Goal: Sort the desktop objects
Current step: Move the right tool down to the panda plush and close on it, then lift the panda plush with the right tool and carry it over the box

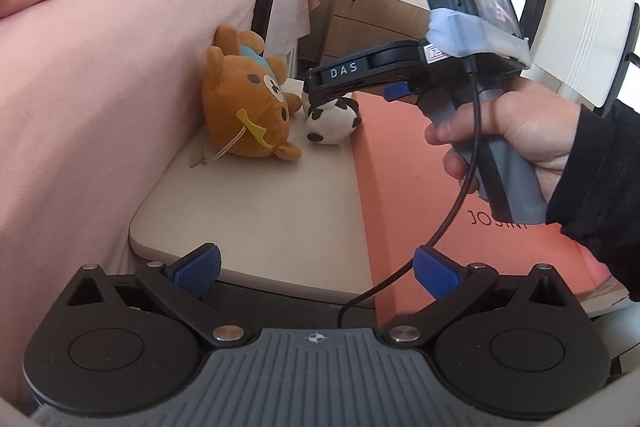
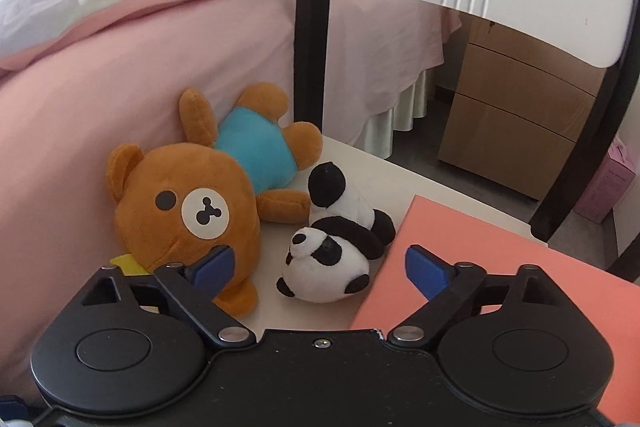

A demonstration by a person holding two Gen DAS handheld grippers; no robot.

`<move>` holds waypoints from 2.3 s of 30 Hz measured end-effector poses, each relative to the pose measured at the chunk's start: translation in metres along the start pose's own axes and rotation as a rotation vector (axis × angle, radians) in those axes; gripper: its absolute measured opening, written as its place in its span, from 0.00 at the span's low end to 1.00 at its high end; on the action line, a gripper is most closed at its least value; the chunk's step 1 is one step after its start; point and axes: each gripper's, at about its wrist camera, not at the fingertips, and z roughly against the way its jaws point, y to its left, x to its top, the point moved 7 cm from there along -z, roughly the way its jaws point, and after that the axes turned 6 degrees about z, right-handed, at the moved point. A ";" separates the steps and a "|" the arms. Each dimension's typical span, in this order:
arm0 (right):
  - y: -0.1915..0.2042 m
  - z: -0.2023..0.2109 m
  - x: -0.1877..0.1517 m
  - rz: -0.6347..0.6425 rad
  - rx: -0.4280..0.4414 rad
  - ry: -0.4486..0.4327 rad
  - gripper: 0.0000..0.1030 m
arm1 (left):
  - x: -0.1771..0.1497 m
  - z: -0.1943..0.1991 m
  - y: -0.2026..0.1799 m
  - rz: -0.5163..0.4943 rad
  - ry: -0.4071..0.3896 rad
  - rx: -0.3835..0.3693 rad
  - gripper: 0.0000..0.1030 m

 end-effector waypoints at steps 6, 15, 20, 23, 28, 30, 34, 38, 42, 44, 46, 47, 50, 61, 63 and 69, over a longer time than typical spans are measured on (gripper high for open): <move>0.002 -0.018 -0.009 -0.019 0.028 0.031 0.55 | -0.001 0.000 -0.001 0.007 0.015 -0.019 1.00; 0.012 -0.030 -0.010 0.129 -0.121 -0.013 0.55 | -0.002 -0.002 -0.001 0.015 0.028 -0.025 1.00; 0.018 -0.038 -0.012 0.166 -0.146 -0.007 0.61 | -0.002 -0.002 0.000 0.025 0.032 -0.030 1.00; 0.016 -0.042 -0.012 0.139 -0.145 -0.004 0.61 | -0.003 -0.003 0.000 0.029 0.036 -0.033 1.00; 0.008 -0.045 -0.016 0.051 -0.112 -0.018 0.56 | -0.003 -0.004 -0.001 0.029 0.043 -0.041 1.00; 0.004 -0.045 -0.018 0.006 -0.091 -0.021 0.53 | -0.003 -0.004 -0.001 0.029 0.046 -0.043 1.00; -0.001 -0.041 -0.017 -0.040 -0.068 -0.044 0.51 | -0.004 -0.005 0.000 0.035 0.048 -0.044 1.00; 0.002 -0.031 -0.017 -0.026 -0.066 -0.058 0.51 | -0.003 -0.004 0.000 0.036 0.045 -0.042 1.00; 0.001 -0.014 -0.013 -0.012 -0.075 -0.076 0.51 | -0.004 -0.004 -0.001 0.029 0.037 -0.037 1.00; -0.004 -0.002 -0.011 -0.013 -0.079 -0.088 0.51 | -0.005 -0.004 -0.003 0.015 0.033 -0.029 1.00; -0.011 0.009 -0.008 -0.009 -0.087 -0.102 0.51 | -0.006 -0.004 -0.004 0.001 0.029 -0.018 1.00; -0.015 0.015 -0.007 -0.003 -0.095 -0.109 0.51 | -0.007 -0.004 -0.005 -0.003 0.028 -0.018 1.00; -0.028 0.034 -0.005 -0.001 -0.121 -0.127 0.51 | -0.008 -0.004 -0.007 0.000 0.034 -0.036 1.00; -0.067 0.100 -0.007 -0.021 -0.214 -0.185 0.51 | -0.012 -0.002 -0.016 -0.030 0.039 -0.049 1.00; -0.073 0.113 -0.006 -0.020 -0.230 -0.197 0.51 | -0.013 -0.003 -0.017 -0.029 0.049 -0.052 1.00; -0.093 0.156 -0.010 -0.024 -0.290 -0.240 0.51 | -0.014 -0.002 -0.017 -0.030 0.044 -0.054 1.00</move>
